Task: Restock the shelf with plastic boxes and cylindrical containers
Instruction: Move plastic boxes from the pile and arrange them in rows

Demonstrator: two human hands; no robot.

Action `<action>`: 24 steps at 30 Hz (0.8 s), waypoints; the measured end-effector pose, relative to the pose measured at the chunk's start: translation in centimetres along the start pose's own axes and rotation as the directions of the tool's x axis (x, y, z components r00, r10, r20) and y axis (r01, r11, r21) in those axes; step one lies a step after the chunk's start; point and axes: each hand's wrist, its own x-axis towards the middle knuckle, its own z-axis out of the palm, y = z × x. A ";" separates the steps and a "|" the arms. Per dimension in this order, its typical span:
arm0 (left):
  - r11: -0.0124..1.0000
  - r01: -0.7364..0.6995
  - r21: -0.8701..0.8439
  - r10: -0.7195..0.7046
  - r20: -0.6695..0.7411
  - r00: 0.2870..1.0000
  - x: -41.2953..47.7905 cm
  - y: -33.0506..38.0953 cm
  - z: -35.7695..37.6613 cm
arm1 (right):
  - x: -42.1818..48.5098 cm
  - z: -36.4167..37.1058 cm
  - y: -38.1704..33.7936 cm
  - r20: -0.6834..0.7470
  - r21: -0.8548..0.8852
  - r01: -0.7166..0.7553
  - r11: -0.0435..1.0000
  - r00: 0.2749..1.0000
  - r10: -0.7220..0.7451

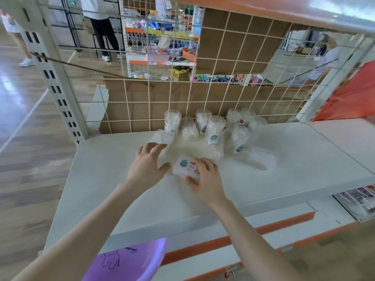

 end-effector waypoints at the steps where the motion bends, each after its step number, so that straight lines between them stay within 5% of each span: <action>1: 0.999 0.025 0.031 -0.025 -0.009 1.000 0.5 0.1 0.4 | 0.0 0.2 0.1 -0.008 -0.019 -0.006 1.000 1.000 0.006; 8: 0.947 0.195 0.254 -0.204 0.008 0.979 3.8 0.5 2.6 | 0.0 0.6 0.2 -0.023 -0.014 -0.001 1.000 1.000 0.000; 13: 0.947 0.228 0.224 -0.235 0.001 0.972 3.9 0.4 2.1 | 0.0 0.5 0.2 -0.015 -0.015 0.000 1.000 1.000 -0.001; 18: 0.929 0.328 -0.171 -0.329 0.025 0.944 2.3 0.0 -0.8 | 0.1 0.7 0.4 0.024 -0.035 0.014 0.999 1.000 -0.014; 24: 0.589 0.561 -0.582 -0.485 0.301 0.821 0.1 -0.5 -4.2 | 0.1 -0.2 -0.1 -0.067 0.025 0.080 0.996 0.995 -0.078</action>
